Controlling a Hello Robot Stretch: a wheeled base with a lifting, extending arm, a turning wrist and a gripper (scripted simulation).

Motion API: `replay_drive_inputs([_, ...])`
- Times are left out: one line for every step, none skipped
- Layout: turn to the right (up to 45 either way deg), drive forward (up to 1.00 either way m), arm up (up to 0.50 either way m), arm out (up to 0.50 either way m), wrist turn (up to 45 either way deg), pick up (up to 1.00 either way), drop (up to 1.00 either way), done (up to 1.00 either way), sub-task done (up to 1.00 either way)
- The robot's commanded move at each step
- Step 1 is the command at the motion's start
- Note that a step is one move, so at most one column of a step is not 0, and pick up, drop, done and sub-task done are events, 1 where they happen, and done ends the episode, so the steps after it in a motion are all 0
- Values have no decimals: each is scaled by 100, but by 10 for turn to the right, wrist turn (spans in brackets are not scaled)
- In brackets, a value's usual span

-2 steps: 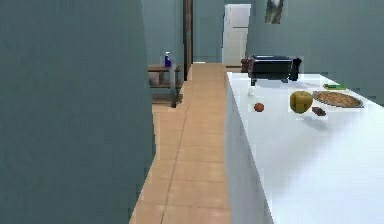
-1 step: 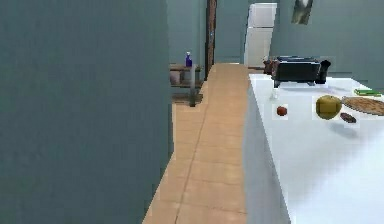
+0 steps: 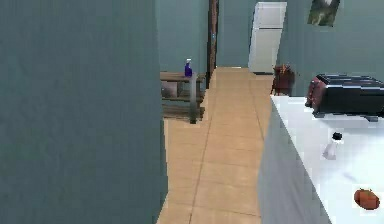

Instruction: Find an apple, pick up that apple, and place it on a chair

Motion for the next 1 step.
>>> replay_drive_inputs([-270, 0, 0, 0, 0, 0, 0, 0, 0])
